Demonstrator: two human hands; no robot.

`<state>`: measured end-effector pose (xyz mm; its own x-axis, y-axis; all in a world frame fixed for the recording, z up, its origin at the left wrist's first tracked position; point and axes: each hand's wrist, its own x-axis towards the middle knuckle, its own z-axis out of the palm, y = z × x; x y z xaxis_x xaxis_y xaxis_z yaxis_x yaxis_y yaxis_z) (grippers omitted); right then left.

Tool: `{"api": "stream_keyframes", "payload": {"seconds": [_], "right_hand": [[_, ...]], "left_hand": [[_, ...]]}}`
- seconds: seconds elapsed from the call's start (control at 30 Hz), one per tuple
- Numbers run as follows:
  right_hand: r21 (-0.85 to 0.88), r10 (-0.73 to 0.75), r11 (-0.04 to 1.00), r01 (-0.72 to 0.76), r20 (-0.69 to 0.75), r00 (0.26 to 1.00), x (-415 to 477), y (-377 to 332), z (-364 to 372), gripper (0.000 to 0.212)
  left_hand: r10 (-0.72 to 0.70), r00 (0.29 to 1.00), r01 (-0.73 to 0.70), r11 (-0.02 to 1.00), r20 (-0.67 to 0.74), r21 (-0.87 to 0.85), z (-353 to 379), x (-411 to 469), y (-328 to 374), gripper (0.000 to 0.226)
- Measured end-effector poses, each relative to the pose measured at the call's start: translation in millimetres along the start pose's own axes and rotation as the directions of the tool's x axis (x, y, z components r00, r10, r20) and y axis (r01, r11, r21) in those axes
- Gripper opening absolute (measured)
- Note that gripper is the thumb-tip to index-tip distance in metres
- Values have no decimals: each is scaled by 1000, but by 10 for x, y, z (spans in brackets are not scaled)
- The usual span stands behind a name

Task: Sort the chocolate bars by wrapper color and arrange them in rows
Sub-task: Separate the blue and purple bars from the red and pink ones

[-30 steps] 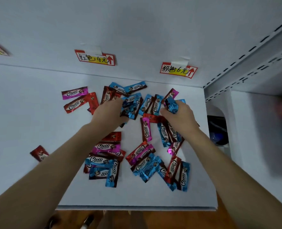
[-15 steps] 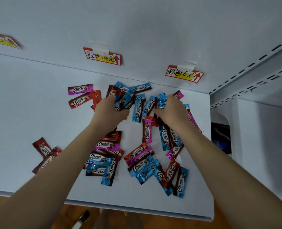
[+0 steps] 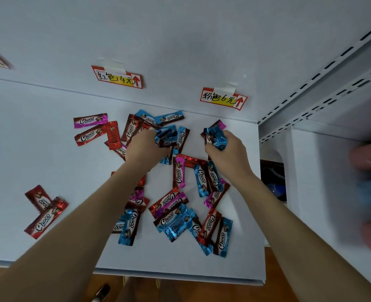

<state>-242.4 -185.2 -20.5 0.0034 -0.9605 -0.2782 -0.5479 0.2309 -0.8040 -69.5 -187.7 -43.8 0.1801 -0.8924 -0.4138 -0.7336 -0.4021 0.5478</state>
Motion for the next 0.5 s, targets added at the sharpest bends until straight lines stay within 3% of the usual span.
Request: {"api": "stream_keyframes", "payload": {"seconds": [0.17, 0.27, 0.37, 0.5], "right_hand": [[-31, -57, 998, 58, 37, 998, -75, -106, 26, 25], [-85, -107, 990, 115, 92, 990, -118, -246, 137, 14], [-165, -184, 965, 203, 121, 975, -133, -423, 356, 18], [-257, -260, 916, 307, 200, 945, -135, -795, 835, 24]], "left_hand": [[63, 994, -80, 974, -90, -211, -113, -167, -62, 24], [61, 988, -106, 936, -141, -336, -331, -367, -205, 13], [22, 980, -105, 905, -200, -413, -620, -577, -459, 2], [-109, 953, -58, 850, -282, -524, -1097, -800, -937, 20]]}}
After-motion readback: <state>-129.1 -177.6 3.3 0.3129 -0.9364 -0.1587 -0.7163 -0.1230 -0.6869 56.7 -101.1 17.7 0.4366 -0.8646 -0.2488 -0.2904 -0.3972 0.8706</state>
